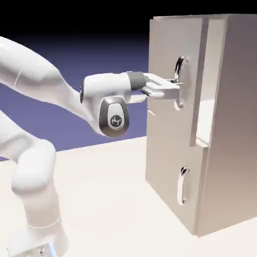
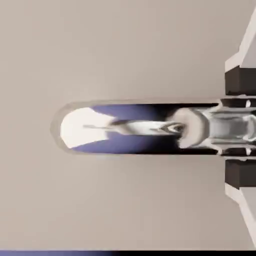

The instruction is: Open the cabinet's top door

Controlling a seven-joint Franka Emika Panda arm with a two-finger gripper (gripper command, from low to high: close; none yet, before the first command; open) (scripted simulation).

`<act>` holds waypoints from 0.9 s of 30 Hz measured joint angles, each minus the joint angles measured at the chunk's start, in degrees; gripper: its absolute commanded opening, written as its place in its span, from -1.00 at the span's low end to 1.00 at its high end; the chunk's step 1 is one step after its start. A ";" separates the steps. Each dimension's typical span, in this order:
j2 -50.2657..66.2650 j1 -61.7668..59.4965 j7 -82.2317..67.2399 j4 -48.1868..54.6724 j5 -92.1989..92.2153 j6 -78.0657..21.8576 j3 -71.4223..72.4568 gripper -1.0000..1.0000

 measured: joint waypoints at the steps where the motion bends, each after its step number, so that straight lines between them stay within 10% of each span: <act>1: -1.54 -2.08 1.15 -0.88 0.18 -0.45 1.84 -1.00; 14: -16.45 -25.84 30.51 -3.92 -18.32 -1.16 15.21 -1.00; 27: -41.12 -10.71 37.41 -10.91 -21.26 -31.32 13.08 -1.00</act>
